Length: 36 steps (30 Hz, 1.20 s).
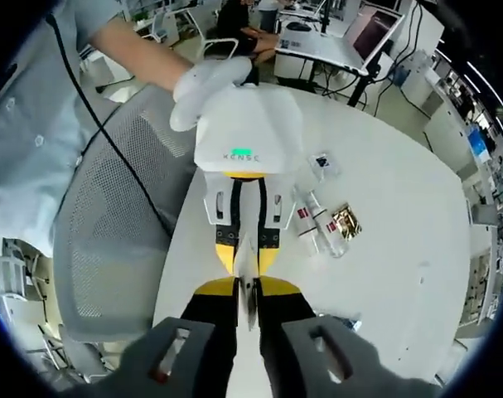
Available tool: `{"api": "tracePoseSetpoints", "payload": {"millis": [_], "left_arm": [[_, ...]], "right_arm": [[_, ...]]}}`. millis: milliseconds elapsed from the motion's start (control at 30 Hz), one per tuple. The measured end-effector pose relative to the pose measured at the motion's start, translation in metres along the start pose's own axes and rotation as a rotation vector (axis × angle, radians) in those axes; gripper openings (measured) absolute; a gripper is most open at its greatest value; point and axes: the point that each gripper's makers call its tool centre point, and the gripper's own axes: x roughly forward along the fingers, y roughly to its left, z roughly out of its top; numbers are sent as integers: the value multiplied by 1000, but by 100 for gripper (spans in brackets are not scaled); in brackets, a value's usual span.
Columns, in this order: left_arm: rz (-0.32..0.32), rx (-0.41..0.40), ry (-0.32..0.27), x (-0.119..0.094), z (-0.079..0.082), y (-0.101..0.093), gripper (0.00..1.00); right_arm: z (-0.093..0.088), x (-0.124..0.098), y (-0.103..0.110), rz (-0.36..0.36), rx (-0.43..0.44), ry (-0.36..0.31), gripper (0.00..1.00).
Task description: Arrange the skincare products in the storage area until every visible bottle or jar stands upright without overlapping.
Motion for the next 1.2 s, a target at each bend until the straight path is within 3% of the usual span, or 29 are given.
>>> {"api": "tracePoseSetpoints", "payload": {"millis": [300, 900, 1200], "left_arm": [[24, -2, -25, 4, 3, 8, 18], [98, -100, -18, 6, -4, 30, 18], [127, -108, 1, 13, -9, 40, 17]], "right_arm": [[-6, -2, -9, -24, 62, 38, 5], [-14, -5, -30, -67, 20, 61, 5], [-20, -7, -39, -83, 22, 69, 5]]}}
